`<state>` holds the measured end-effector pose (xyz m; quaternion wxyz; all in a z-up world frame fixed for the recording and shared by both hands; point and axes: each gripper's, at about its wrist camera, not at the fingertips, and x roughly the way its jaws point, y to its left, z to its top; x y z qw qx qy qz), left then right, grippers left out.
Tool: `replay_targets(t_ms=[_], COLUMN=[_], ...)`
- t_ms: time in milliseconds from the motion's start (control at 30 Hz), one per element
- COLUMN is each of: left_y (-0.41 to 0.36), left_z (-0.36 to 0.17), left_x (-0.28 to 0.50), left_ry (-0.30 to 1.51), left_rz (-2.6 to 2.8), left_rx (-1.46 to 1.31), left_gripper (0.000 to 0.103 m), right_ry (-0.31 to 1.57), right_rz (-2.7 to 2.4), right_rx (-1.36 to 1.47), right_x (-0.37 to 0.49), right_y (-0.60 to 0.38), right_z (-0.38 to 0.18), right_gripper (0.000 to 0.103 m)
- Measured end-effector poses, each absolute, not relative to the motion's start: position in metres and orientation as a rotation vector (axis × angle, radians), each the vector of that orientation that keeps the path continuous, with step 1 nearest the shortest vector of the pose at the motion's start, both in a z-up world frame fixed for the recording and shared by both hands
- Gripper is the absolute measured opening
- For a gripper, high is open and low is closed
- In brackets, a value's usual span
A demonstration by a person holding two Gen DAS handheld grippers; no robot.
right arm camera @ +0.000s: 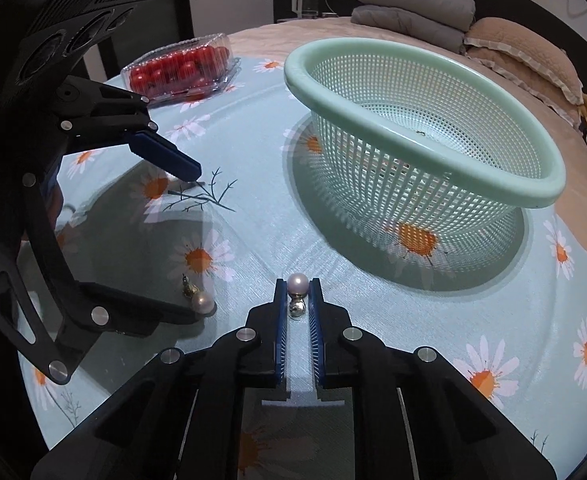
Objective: Organize jewelry
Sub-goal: 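Grasp a pearl earring with the right tool while the left tool grasps the other, then carry both pearl earrings over the basket and open both tools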
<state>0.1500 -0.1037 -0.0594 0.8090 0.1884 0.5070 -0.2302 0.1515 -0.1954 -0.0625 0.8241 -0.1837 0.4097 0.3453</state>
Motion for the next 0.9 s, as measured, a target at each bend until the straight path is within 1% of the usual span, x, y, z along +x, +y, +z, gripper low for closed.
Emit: replay_targets(t_ms=[33,133,167,200,267,300,367,433,467,500,600,700,800,900], left_y=[-0.112,-0.130,-0.132,-0.133,-0.134,-0.136,-0.140,-0.142,-0.143,-0.144,-0.151,-0.158,-0.152,-0.146], left_z=[-0.061,-0.066,-0.066,-0.066,-0.068,-0.068,-0.068,-0.068,-0.068,-0.067,-0.067,-0.067,-0.063,-0.053], left_x=[0.148,0.144,0.145,0.147,0.149,0.148,0.146,0.147,0.145,0.141,0.139,0.137,0.140,0.139], left_ry=[1.055,1.002,1.005,1.017,1.043,1.042,1.039,1.033,1.030,1.034,1.041,1.043,1.071,1.055], left_rz=[-0.494,-0.509,-0.520,-0.532,-0.547,-0.561,-0.586,-0.604,-0.621,-0.642,-0.678,-0.678,-0.698,-0.723], left_rx=[0.433,0.511,0.501,0.484,0.455,0.458,0.478,0.491,0.494,0.486,0.494,0.513,0.463,0.432], left_gripper=[0.093,0.084,0.078,0.076,0.067,0.064,0.053,0.046,0.039,0.034,0.012,0.012,0.012,0.012], right_ry=[0.873,0.895,0.900,0.904,0.909,0.912,0.918,0.922,0.923,0.924,0.927,0.933,0.929,0.924], right_rz=[0.738,0.746,0.746,0.747,0.746,0.748,0.750,0.750,0.750,0.749,0.746,0.741,0.735,0.732], right_rx=[-0.395,-0.386,-0.386,-0.388,-0.399,-0.400,-0.394,-0.402,-0.402,-0.400,-0.400,-0.392,-0.391,-0.388], right_x=[0.151,0.151,0.151,0.150,0.149,0.149,0.149,0.148,0.148,0.147,0.147,0.146,0.145,0.142], right_y=[-0.197,-0.204,-0.205,-0.207,-0.208,-0.209,-0.211,-0.212,-0.212,-0.213,-0.218,-0.225,-0.231,-0.238], right_z=[-0.062,-0.062,-0.063,-0.063,-0.062,-0.062,-0.063,-0.063,-0.062,-0.062,-0.060,-0.058,-0.056,-0.051], right_gripper=[0.010,0.010,0.010,0.010,0.010,0.010,0.010,0.010,0.010,0.010,0.010,0.010,0.010,0.010])
